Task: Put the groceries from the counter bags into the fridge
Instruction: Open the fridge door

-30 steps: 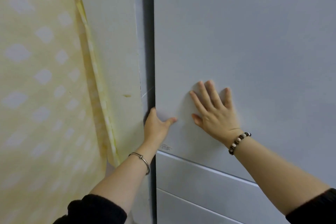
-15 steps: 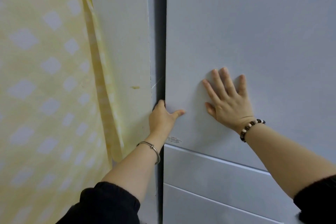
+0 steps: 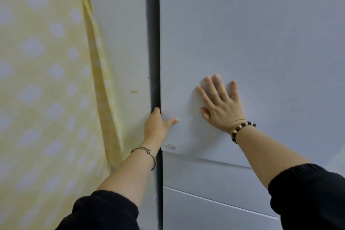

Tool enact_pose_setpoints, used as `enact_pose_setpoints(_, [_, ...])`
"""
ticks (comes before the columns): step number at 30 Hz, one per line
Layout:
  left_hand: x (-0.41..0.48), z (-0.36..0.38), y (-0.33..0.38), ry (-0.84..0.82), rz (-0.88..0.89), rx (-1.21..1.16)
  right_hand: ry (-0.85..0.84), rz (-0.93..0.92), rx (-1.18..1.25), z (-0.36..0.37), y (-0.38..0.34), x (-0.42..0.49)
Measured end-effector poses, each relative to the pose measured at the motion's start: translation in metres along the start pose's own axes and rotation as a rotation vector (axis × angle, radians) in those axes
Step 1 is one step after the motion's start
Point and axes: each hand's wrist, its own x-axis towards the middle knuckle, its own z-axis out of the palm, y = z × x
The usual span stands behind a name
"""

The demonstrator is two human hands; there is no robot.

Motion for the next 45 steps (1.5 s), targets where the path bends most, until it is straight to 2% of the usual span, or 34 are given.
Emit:
enact_pose_setpoints(8, [-0.081, -0.026, -0.009, 0.114, 0.0, 0.027, -0.03, 0.116, 0.184, -0.068, -0.019, -0.017])
enact_pose_setpoints(15, [-0.174, -0.049, 0.0, 0.133, 0.021, 0.059, -0.246, 0.238, 0.362, -0.162, -0.029, -0.047])
enact_pose_setpoints(21, [-0.264, -0.066, 0.013, 0.048, 0.107, 0.149, -0.381, 0.383, 0.635, -0.249, -0.022, -0.075])
enact_pose_setpoints(25, [-0.324, -0.067, 0.025, -0.009, 0.162, 0.168, -0.447, 0.601, 0.914, -0.311, -0.022, -0.093])
enact_pose_setpoints(28, [-0.363, -0.054, 0.032, -0.028, 0.226, 0.133, -0.428, 0.818, 1.113, -0.353, -0.019, -0.1])
enact_pose_setpoints(33, [-0.422, -0.032, 0.051, -0.221, 0.336, 0.064, -0.393, 1.15, 1.376, -0.419, 0.003, -0.118])
enact_pose_setpoints(37, [-0.457, -0.015, 0.072, -0.307, 0.399, 0.079, -0.453, 1.143, 1.398, -0.46, 0.024, -0.147])
enact_pose_setpoints(40, [-0.473, -0.005, 0.084, -0.374, 0.503, 0.115, -0.46, 1.123, 1.328, -0.479, 0.023, -0.169])
enact_pose_setpoints(43, [-0.485, 0.01, 0.091, -0.43, 0.679, 0.109, -0.38, 1.193, 1.224, -0.489, 0.027, -0.184])
enact_pose_setpoints(45, [-0.492, 0.019, 0.096, -0.401, 0.847, 0.118, -0.38, 1.213, 1.177, -0.497, 0.041, -0.195])
